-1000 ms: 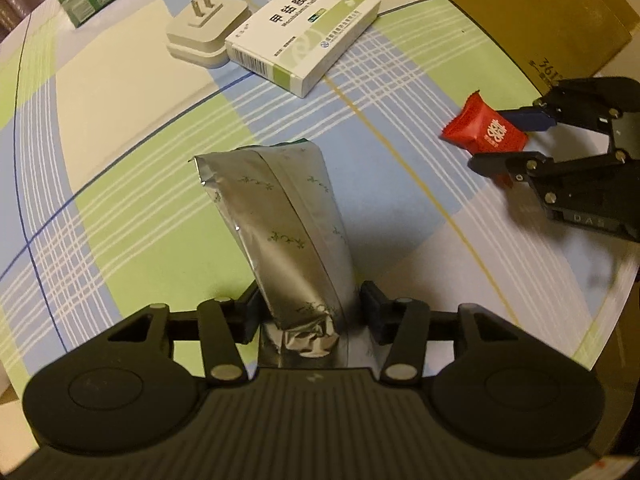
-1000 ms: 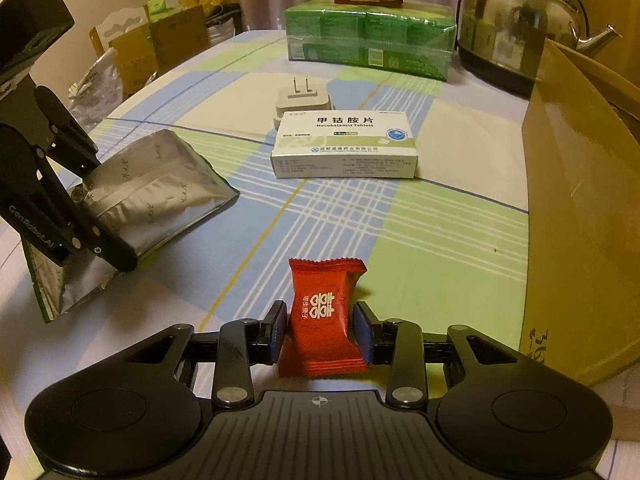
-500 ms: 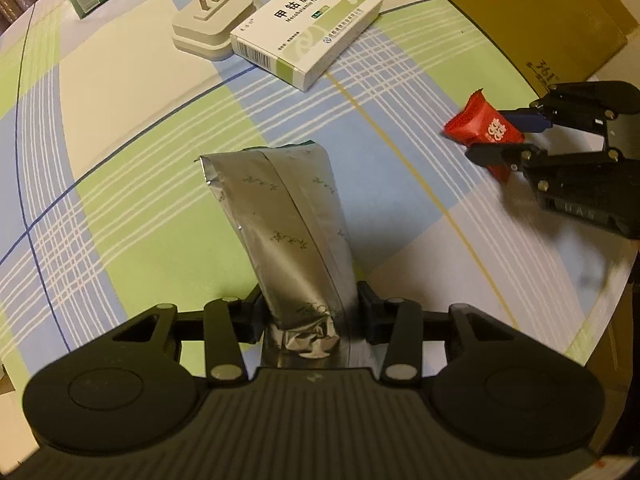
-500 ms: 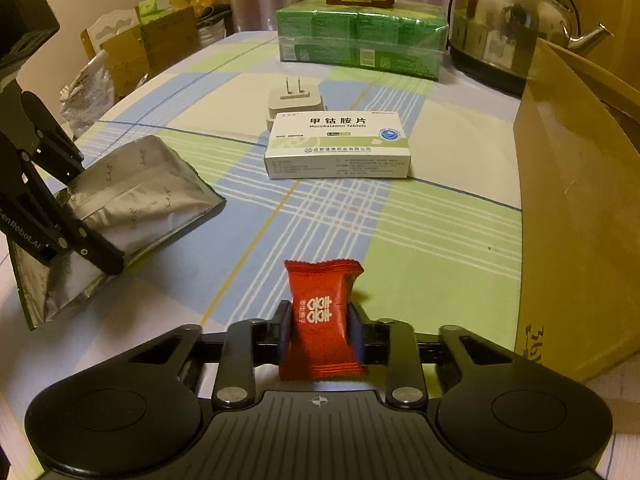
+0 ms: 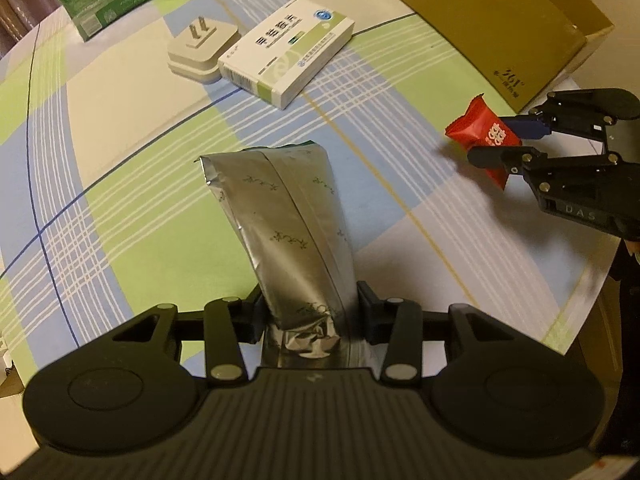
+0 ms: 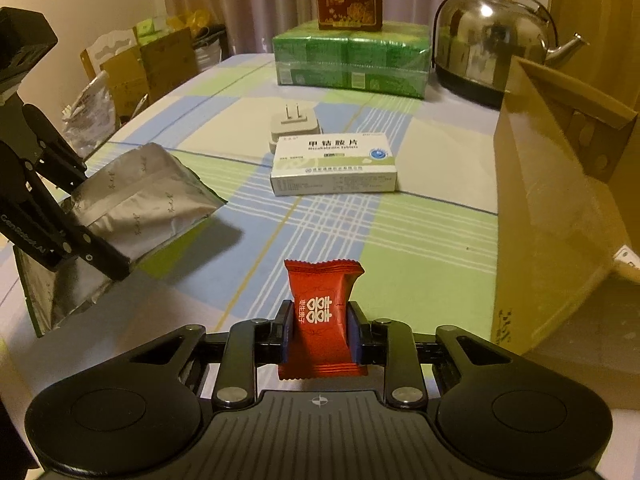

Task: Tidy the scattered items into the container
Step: 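Lift and carry the foil pouch and red candy over the cardboard box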

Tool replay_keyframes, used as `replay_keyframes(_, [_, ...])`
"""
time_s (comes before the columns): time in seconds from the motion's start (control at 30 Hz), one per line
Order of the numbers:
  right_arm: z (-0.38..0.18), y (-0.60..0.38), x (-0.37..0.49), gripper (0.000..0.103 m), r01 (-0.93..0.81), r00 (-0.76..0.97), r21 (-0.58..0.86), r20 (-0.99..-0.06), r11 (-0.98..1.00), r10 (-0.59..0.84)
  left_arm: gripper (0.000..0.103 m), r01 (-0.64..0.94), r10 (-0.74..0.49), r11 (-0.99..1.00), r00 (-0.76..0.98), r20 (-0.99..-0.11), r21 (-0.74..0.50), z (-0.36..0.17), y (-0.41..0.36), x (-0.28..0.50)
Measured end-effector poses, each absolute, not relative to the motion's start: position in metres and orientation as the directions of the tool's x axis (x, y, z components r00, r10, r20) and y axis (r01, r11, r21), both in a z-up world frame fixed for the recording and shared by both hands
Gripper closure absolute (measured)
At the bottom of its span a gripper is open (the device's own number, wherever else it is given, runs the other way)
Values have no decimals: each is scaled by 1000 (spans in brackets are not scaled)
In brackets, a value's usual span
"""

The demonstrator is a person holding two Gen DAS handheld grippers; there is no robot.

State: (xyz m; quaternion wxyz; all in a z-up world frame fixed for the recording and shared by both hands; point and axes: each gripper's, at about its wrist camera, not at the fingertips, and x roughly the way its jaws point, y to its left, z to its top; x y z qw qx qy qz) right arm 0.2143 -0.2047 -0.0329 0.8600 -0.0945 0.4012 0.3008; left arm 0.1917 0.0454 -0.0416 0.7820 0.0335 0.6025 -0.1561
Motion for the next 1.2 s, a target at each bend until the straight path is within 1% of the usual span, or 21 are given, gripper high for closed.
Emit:
replay_keyframes(0.73, [19,-228,173,79,-576,564,59,-693,815,449,64,301,-189,948,290,-938,-98,8,0,157])
replay_keyframes(0.97, [30,-244,165,79,-559,589,52,-678,827,441,65,305,-191,948,305,-933,-94,21,-14,157])
replay_keyframes(1.2, [52,-266,164,79,-528,635,39,-645,848,425,64,318,-219,942,332,-917,-110,40,-33,169])
